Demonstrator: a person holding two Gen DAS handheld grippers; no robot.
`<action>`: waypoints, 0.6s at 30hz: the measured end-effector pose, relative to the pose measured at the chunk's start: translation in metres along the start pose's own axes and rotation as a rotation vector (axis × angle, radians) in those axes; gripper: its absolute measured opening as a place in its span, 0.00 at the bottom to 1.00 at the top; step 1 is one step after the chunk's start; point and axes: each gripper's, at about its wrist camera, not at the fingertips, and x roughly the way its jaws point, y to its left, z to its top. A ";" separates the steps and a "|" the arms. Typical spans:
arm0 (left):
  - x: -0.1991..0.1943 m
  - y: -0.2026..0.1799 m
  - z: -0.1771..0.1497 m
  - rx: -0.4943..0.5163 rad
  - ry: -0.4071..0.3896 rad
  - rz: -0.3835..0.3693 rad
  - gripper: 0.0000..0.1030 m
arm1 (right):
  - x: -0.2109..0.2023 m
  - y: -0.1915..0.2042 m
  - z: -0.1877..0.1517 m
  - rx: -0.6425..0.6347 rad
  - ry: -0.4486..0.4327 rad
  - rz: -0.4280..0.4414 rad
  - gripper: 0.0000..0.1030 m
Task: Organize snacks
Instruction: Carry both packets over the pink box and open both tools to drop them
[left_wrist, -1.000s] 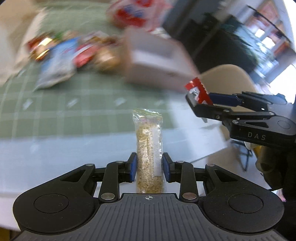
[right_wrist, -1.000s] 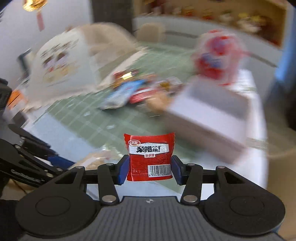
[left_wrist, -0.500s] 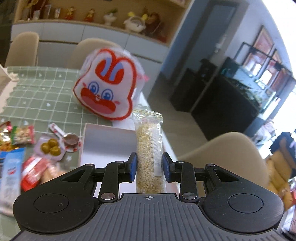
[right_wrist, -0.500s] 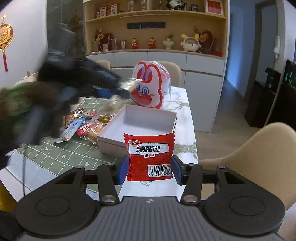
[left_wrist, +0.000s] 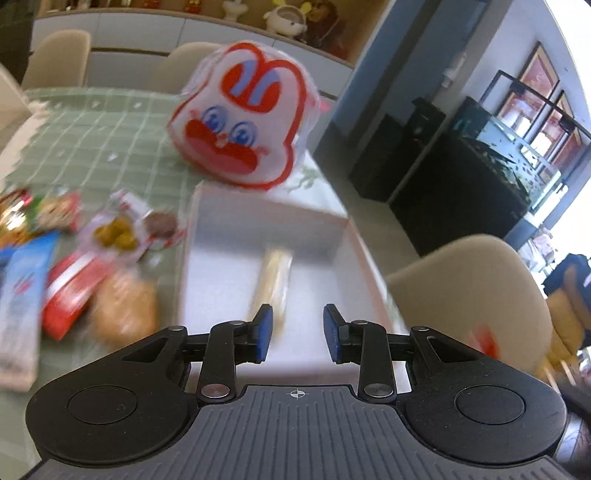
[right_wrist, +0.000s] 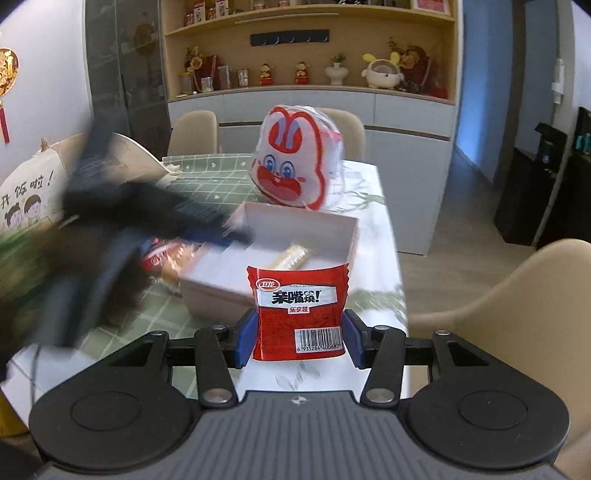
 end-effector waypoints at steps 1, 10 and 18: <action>-0.011 0.009 -0.012 -0.019 0.011 0.005 0.33 | 0.015 0.000 0.009 0.007 0.013 0.018 0.47; -0.067 0.092 -0.080 -0.264 0.028 0.162 0.33 | 0.163 0.016 0.046 -0.038 0.235 -0.007 0.52; -0.087 0.154 -0.080 -0.354 -0.032 0.261 0.33 | 0.168 0.038 0.049 -0.026 0.250 -0.029 0.63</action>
